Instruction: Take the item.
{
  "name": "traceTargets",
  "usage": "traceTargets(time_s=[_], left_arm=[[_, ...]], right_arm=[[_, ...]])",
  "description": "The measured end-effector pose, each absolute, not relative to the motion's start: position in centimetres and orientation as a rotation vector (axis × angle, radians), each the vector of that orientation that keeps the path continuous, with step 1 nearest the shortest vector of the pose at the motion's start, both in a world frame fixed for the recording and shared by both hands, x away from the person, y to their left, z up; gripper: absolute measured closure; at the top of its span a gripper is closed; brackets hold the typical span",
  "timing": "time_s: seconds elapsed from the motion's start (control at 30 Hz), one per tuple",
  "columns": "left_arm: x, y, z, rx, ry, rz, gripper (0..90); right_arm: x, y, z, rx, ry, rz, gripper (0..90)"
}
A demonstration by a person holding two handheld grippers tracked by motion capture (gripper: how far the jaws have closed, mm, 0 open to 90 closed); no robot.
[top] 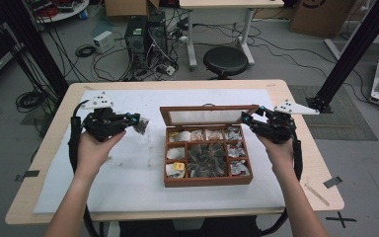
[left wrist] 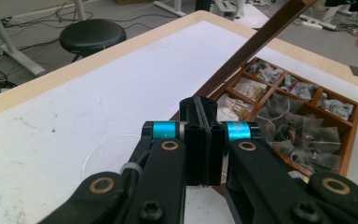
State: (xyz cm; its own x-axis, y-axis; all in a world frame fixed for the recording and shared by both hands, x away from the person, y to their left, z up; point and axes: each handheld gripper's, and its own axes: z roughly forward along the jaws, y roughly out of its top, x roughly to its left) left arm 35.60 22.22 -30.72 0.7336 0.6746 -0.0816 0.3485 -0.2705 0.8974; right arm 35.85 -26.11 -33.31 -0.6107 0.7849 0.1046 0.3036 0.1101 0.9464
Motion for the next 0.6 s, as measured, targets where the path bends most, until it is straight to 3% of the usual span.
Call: traceTargets(time_s=[0.6], left_arm=[[37.5,22.5,-30.7,1.892,0.836,0.441,89.3]], right_arm=[[35.9,-26.1,-33.3,1.057,1.970,1.511,47.0]])
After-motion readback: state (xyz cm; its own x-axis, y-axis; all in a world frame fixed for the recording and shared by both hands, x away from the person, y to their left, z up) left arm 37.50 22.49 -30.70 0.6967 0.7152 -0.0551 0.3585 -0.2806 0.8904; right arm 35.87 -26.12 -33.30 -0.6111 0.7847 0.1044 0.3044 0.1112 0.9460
